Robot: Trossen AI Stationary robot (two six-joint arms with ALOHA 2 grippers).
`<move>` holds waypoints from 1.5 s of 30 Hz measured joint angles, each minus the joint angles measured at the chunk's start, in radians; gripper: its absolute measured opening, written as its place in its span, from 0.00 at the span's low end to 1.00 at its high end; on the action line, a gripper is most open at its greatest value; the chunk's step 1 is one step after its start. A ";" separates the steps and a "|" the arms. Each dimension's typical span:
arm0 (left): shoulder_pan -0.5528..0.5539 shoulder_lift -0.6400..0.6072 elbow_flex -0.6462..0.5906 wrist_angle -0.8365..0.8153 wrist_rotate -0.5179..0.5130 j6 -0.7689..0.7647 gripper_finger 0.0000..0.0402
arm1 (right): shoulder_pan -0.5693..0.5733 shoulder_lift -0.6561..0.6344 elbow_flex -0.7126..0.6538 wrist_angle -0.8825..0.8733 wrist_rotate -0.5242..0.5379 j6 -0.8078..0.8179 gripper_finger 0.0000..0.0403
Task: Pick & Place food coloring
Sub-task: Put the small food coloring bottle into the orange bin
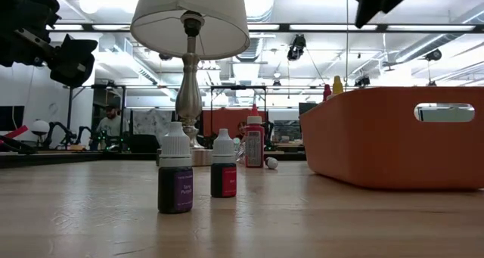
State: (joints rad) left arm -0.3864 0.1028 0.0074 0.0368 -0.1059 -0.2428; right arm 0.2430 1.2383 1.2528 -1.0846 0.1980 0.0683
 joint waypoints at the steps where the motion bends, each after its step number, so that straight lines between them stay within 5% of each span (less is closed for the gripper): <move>1: 0.000 0.000 0.000 0.000 0.000 0.000 0.64 | -0.008 -0.001 0.004 -0.002 0.025 0.000 0.70; 29: 0.000 -0.001 0.000 0.000 0.000 0.000 0.64 | -0.508 0.136 0.030 0.089 0.062 -0.201 0.75; 45: 0.000 -0.001 0.000 0.000 0.000 0.000 0.64 | -0.777 0.280 0.057 0.150 -0.091 -0.262 0.78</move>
State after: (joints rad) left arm -0.3866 0.1020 0.0074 0.0368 -0.1057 -0.2428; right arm -0.5342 1.5185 1.3102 -0.9345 0.1072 -0.1934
